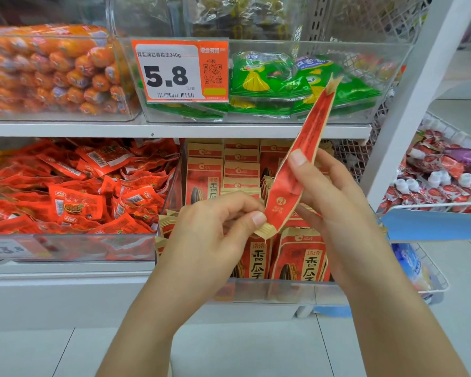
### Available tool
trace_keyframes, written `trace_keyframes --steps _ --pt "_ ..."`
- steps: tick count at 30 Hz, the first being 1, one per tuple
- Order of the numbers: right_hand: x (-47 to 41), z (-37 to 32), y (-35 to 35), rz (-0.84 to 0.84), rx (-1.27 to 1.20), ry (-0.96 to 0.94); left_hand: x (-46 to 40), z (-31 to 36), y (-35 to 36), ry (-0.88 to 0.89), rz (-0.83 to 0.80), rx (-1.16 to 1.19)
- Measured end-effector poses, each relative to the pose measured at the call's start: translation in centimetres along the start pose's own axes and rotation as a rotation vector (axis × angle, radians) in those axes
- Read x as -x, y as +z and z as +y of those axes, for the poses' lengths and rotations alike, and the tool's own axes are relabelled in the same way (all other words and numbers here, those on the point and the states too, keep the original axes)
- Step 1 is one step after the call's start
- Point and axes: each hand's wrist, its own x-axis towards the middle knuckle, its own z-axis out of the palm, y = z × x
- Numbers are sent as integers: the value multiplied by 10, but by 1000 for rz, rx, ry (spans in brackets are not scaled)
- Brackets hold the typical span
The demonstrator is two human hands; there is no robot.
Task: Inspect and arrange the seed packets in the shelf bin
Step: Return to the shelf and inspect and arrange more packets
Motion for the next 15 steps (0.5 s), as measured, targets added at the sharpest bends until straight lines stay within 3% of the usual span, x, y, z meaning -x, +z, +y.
trace_keyframes --steps 7,15 --pt "2 -7 -7 -11 52 -96 2 7 -3 -48 -59 235" --pt "6 3 -1 -312 204 -29 -7 11 -11 -119 306 438"
